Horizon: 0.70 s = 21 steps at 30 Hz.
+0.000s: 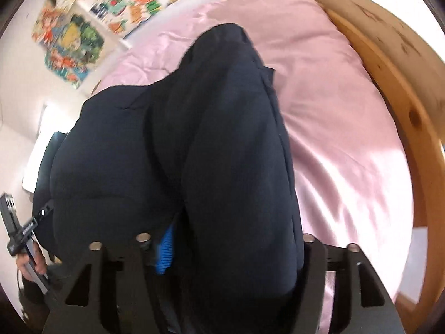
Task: Fold large clothes
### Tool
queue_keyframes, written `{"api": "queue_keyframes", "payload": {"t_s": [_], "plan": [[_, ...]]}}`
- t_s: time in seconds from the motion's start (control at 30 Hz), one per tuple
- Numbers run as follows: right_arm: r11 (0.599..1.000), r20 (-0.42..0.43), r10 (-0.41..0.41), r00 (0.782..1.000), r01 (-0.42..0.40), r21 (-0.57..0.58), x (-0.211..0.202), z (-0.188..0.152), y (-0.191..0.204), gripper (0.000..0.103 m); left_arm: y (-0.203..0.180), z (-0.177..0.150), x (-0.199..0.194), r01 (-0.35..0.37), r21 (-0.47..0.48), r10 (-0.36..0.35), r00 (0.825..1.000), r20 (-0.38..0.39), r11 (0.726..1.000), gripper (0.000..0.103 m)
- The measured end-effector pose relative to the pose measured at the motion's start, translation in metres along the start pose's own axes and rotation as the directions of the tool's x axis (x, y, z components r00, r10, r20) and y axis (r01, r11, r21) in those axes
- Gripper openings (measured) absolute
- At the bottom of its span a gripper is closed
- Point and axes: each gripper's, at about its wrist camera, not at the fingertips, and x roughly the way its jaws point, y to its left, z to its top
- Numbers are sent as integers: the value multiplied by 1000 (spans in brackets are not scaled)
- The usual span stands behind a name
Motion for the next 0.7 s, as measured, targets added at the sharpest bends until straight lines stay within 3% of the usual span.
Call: {"api": "queue_keyframes", "payload": {"t_s": [0.03,0.1,0.2,0.27,0.3,0.37,0.5,0.6,0.7], "plan": [[1000,14,-8,1000,8,23,-2,2,-4,74,3,-2,0,0,-25,0,1000,-5,1000,53],[998,46,-32,998,29,61,-8,6,-10,81,12,-4,0,10,-79,-11,1000,-7,997,66],[992,85,-95,992,88,88,-15,11,-7,91,23,-14,-8,17,-161,-14,1000,17,987,76],[983,134,-173,976,162,91,-25,10,-5,94,30,-23,-19,8,-209,6,998,66,978,85],[971,194,-235,953,222,86,-33,5,1,95,33,-28,-27,4,-231,20,995,102,973,87],[953,271,-303,913,298,61,-45,-3,13,96,35,-38,-44,-7,-264,57,982,180,965,91],[940,398,-310,863,340,-5,-67,-27,35,98,24,-67,-72,-63,-269,153,932,329,961,98],[946,472,-267,840,323,-40,-86,-47,46,100,6,-88,-83,-88,-219,171,902,397,972,100],[952,524,-215,824,297,-77,-105,-69,65,101,-12,-107,-93,-96,-171,162,886,435,981,101]]}}
